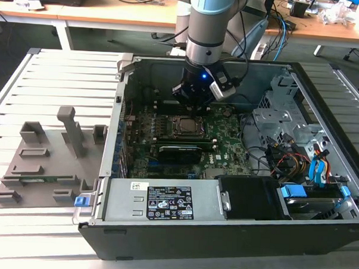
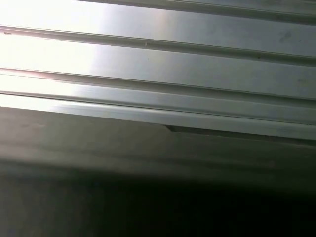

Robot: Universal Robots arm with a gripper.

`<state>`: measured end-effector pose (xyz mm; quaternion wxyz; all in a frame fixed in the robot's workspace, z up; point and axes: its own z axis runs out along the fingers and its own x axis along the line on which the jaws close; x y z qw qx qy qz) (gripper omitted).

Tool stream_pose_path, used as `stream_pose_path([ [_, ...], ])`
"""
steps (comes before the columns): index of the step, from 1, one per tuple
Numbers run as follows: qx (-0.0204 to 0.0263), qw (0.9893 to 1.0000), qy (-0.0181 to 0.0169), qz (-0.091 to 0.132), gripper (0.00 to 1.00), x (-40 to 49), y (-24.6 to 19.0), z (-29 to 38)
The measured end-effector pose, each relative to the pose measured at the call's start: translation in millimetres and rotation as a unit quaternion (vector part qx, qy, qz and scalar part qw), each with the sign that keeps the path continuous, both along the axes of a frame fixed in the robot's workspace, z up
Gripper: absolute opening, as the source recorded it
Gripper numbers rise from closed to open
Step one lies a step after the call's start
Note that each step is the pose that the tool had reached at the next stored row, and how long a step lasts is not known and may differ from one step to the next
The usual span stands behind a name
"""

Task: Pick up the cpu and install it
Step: 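Install the first cpu locking lever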

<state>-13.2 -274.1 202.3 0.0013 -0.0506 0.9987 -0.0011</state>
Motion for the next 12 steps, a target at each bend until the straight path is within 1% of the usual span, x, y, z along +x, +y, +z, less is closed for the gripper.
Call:
stream_pose_path([
  [4,-0.0002,1.0000,0.0001,0.001,0.11,0.0,0.3,2.5],
  [7,-0.0001,1.0000,0.0005,0.001,0.11,0.9,-0.3,-0.1],
  [8,0.0039,1.0000,0.0009,0.003,0.11,3.0,0.2,0.2],
  [9,0.0040,1.0000,0.0011,0.004,0.11,3.0,0.2,6.8],
  [11,0.0041,1.0000,0.0010,0.004,0.11,3.0,-0.3,7.1],
  [12,0.0041,1.0000,0.0010,0.004,0.11,3.0,-2.4,7.1],
])
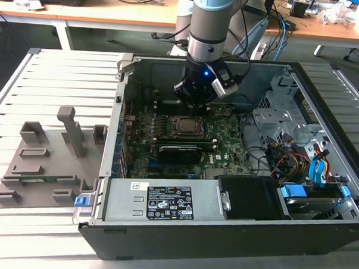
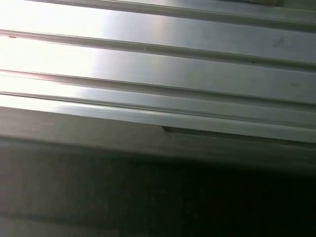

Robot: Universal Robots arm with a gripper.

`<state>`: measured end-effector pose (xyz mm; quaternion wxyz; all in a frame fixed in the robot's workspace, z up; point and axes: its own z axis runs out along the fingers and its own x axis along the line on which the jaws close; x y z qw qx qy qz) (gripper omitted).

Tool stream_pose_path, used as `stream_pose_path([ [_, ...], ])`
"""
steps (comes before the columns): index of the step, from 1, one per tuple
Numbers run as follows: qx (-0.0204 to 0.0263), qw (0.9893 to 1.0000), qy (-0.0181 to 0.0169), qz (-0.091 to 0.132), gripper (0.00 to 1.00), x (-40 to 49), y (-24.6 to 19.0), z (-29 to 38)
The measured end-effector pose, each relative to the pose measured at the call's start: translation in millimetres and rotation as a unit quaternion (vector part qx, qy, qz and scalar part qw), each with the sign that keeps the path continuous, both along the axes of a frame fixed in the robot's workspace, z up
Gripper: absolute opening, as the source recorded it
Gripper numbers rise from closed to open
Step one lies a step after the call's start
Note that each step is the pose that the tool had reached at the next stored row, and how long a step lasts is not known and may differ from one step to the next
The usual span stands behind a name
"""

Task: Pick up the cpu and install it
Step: 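Install the first cpu locking lever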

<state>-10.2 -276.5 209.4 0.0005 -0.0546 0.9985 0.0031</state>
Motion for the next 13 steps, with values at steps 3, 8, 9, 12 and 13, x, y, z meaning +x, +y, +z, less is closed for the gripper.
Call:
stream_pose_path([
  [3,-0.0001,1.0000,0.0000,0.000,0.11,0.0,-6.6,0.0],
  [8,-0.0001,1.0000,0.0000,0.000,0.11,0.0,-22.9,0.0],
  [9,0.0000,1.0000,0.0000,0.000,0.11,0.0,-26.9,0.0],
  [12,0.0000,1.0000,0.0000,0.000,0.11,0.0,-36.3,0.0],
  [13,-0.0001,1.0000,0.0000,0.000,0.11,0.0,-39.0,0.0],
])
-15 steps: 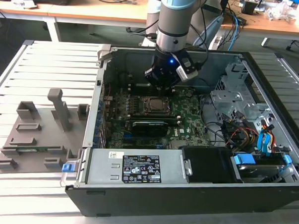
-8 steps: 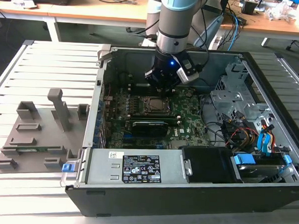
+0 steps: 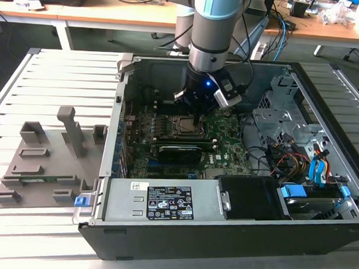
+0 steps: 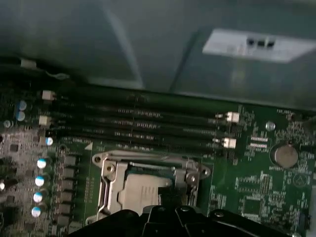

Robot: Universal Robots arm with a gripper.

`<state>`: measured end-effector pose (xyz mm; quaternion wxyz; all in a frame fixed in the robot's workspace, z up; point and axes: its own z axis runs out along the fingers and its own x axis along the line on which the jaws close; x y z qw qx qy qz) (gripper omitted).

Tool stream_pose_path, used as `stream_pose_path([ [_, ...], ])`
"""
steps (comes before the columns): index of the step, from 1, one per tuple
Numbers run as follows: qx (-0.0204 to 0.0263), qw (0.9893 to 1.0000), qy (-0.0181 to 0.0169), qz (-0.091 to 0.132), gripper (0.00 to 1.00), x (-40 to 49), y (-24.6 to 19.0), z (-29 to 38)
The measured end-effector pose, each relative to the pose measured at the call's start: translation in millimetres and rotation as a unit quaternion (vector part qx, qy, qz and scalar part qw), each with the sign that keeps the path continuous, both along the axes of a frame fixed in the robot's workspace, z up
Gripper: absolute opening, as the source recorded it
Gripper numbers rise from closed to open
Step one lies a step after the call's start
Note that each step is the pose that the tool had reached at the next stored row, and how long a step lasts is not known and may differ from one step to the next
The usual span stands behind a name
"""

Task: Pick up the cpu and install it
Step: 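Install the first cpu locking lever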

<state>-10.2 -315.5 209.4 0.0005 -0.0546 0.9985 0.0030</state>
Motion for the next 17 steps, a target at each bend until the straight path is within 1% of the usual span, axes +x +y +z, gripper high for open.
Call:
stream_pose_path([
  [1,-0.0001,1.0000,0.0000,0.000,0.11,0.0,-7.2,0.0],
  [2,0.0000,1.0000,0.0000,0.000,0.11,0.0,-12.3,0.0],
  [3,0.0000,1.0000,0.0000,0.000,0.11,0.0,-15.2,0.0],
  [4,0.0000,1.0000,0.0000,0.000,0.11,0.0,-20.6,0.0],
  [6,0.0005,1.0000,-0.0001,0.000,0.11,0.1,-25.8,-0.2],
  [7,0.0002,1.0000,-0.0001,0.000,0.11,0.0,-27.4,0.3],
  [8,0.0001,1.0000,-0.0001,0.000,0.11,0.0,-27.7,3.0],
  [9,-0.0003,1.0000,0.0001,0.000,0.11,0.0,-27.9,7.7],
  [10,-0.0004,1.0000,0.0000,0.000,0.11,0.0,-27.9,14.0],
  [11,0.0000,1.0000,0.0000,0.000,0.11,0.0,-27.8,17.2],
  [12,0.0000,1.0000,0.0000,0.000,0.11,0.0,-26.5,22.5],
  [15,0.0000,1.0000,0.0000,0.000,0.11,0.0,-21.0,25.9],
  [16,0.0000,1.0000,0.0000,0.000,0.11,0.0,-18.2,28.3],
  [17,0.0000,1.0000,0.0000,0.000,0.11,0.1,-16.9,33.8],
])
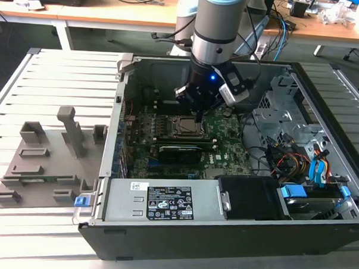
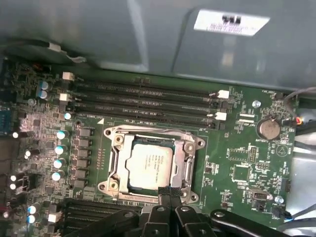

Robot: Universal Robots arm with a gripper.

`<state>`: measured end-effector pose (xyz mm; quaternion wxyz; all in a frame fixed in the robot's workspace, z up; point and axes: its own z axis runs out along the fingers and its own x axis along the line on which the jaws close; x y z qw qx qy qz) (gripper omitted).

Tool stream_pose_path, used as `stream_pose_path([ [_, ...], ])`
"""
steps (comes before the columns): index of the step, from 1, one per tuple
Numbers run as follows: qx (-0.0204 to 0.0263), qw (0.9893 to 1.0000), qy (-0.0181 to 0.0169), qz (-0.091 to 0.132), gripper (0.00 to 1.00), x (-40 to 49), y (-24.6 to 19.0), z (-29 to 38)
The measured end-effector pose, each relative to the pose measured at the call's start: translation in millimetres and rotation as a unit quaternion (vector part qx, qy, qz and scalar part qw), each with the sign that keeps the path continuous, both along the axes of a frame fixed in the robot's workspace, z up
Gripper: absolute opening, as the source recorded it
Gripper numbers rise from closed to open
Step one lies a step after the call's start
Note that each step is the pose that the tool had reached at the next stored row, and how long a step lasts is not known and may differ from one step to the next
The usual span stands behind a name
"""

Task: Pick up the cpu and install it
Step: 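Install the first cpu locking lever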

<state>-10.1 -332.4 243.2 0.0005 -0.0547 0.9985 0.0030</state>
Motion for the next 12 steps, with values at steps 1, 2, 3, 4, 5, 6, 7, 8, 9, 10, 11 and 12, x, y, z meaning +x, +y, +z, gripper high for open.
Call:
stream_pose_path([
  [1,0.0000,1.0000,0.0000,0.000,0.11,0.0,0.4,6.7],
  [2,0.0000,1.0000,0.0000,0.000,0.11,-0.1,0.5,10.4],
  [3,0.0000,1.0000,0.0000,0.000,0.11,0.0,0.5,13.3],
  [4,0.0000,1.0000,0.0000,0.000,0.11,0.0,0.6,19.4],
  [5,0.0000,1.0000,0.0000,0.000,0.11,-0.1,0.6,23.3],
  [6,0.0000,1.0000,0.0000,0.000,0.11,-0.1,0.6,25.1],
  [7,0.0000,1.0000,0.0000,0.000,0.11,-0.1,0.6,26.8],
  [8,0.0000,1.0000,0.0000,0.000,0.11,-0.1,0.6,30.7],
  [9,0.0000,1.0000,0.0000,0.000,0.11,-0.1,0.6,36.9],
  [10,0.0000,1.0000,0.0000,0.000,0.11,-0.1,0.6,41.3],
  [11,0.0000,1.0000,0.0000,0.000,0.11,-0.1,0.6,45.9],
  [12,0.0003,1.0000,0.0000,0.000,0.11,-0.1,0.6,47.5],
])
